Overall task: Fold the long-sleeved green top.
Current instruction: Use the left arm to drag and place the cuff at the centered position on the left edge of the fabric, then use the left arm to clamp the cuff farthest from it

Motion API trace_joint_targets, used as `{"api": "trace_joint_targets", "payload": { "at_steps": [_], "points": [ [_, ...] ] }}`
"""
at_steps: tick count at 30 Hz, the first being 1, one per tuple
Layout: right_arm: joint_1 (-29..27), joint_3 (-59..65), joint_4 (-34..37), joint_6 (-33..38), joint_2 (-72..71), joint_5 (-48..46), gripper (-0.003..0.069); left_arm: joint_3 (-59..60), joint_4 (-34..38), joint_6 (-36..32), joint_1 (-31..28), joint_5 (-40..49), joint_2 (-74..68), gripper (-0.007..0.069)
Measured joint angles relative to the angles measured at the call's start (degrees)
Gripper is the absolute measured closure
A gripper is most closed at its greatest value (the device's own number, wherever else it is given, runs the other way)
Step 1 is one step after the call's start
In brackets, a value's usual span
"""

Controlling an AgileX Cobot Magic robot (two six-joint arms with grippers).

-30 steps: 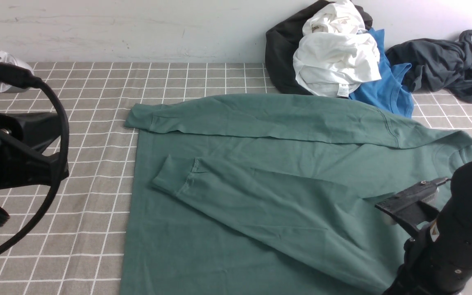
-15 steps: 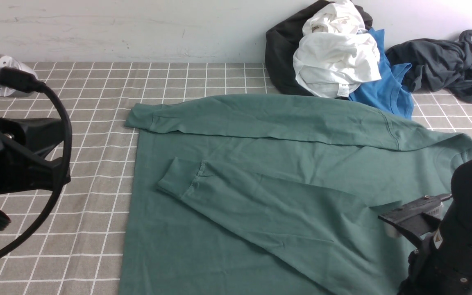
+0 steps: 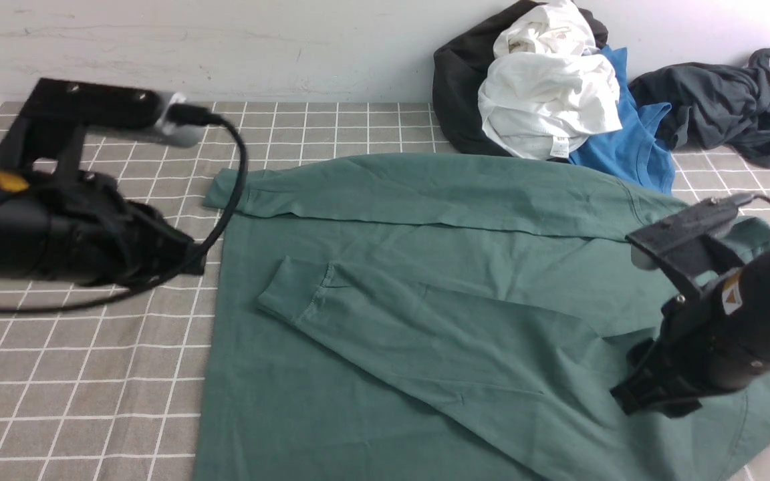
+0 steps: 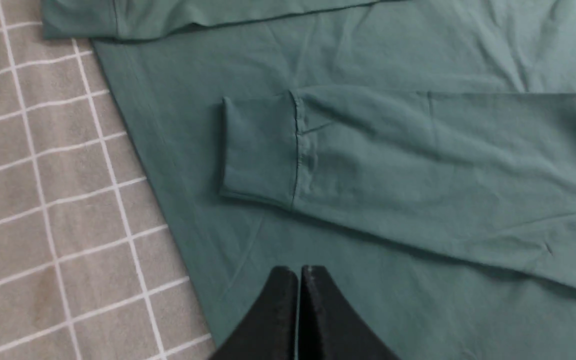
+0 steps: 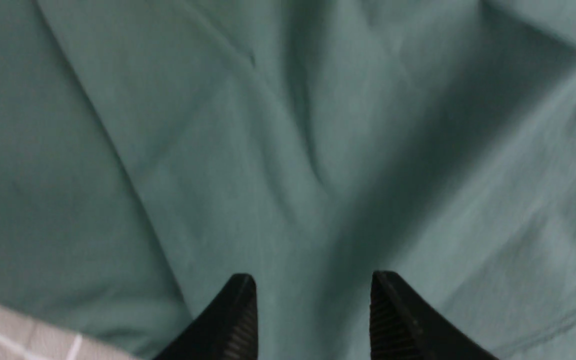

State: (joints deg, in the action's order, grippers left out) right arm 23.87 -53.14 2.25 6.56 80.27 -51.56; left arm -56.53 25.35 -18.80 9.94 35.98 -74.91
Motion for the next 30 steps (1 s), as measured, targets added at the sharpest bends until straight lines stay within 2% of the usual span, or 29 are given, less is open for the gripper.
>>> {"api": "trace_joint_targets", "payload": {
  "at_steps": [5,11,15,18,23,27,30],
  "points": [
    [0.0,-0.2,-0.3,0.0,0.1,6.8,0.0406,-13.1,0.0,2.0,-2.6,1.1,-13.4,0.0585],
    [0.0,-0.2,-0.3,0.0,0.1,8.2,0.0493,-32.2,-0.1,2.4,-7.7,8.4,-32.0,0.0362],
    [0.0,-0.2,-0.3,0.2,0.1,8.9,0.0531,-43.1,-0.5,2.4,-9.2,11.4,-44.3,0.0253],
    [0.0,-0.2,-0.3,0.6,0.1,9.2,0.0538,-50.7,-0.6,2.7,-9.3,11.8,-51.7,0.0233],
    [0.0,-0.2,-0.3,0.9,0.1,9.4,0.0542,-63.8,-5.6,8.7,-9.3,11.2,-63.7,0.023],
    [0.0,-0.2,-0.3,1.1,0.1,9.8,0.0542,-68.1,-11.1,13.9,-9.3,10.9,-68.2,0.023],
    [0.0,-0.2,-0.3,1.1,0.1,10.0,0.0542,-68.9,-12.3,16.0,-9.3,10.6,-68.6,0.023]
  ]
}}
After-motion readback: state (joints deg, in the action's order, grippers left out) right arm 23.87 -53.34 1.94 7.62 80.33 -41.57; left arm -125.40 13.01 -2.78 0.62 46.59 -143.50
